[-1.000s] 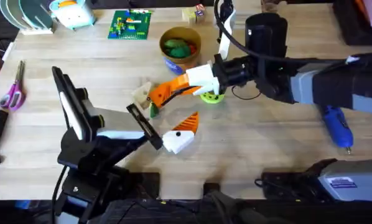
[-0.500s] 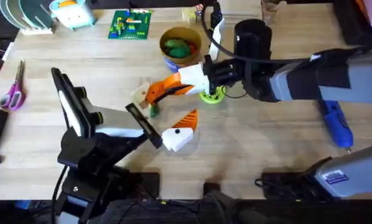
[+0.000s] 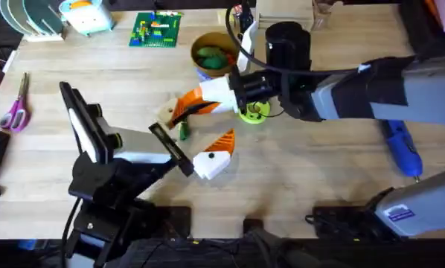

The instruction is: Pick up the gripper from the table and insert it into the empty holder that is missing its gripper. Then pick up a screw, insert it into the mounting hole, and use the screwdriver to tighten it. Finally, clean up the table by picking up the vegetable and placing it into the bucket.

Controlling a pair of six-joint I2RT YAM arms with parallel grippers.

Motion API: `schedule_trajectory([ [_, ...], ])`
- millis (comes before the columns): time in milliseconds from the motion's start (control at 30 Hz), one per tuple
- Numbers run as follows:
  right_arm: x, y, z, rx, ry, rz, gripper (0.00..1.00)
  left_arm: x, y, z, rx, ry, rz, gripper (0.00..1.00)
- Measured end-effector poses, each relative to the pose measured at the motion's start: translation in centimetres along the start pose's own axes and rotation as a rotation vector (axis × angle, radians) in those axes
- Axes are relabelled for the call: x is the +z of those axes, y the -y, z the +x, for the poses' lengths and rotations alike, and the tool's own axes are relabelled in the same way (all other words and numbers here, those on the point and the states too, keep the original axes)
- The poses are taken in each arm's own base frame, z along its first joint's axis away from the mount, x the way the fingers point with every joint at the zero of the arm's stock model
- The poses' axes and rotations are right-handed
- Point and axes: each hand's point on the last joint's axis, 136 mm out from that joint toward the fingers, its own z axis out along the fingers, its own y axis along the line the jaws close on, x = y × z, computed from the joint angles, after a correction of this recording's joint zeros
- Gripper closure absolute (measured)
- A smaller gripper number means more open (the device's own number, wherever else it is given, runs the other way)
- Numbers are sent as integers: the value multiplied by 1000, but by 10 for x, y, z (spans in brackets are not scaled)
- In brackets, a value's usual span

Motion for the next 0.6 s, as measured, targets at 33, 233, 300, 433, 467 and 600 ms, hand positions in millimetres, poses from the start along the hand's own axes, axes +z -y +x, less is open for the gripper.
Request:
schedule_trajectory([
  [33,1,0,0,0,1,1,994,0,-1,0,0,0,-3,7],
  [233,2,0,-2,-1,11,6,994,0,-2,0,0,1,-11,8],
  [300,2,0,-2,-1,11,6,992,0,-2,0,-1,1,-12,8],
  [433,2,0,-2,-3,11,6,917,0,-3,0,-1,1,-14,8],
  [467,2,0,-2,-3,11,6,891,0,-3,0,-1,2,-14,8],
  [600,3,0,-2,-5,12,7,834,0,-3,0,-1,2,-17,8],
])
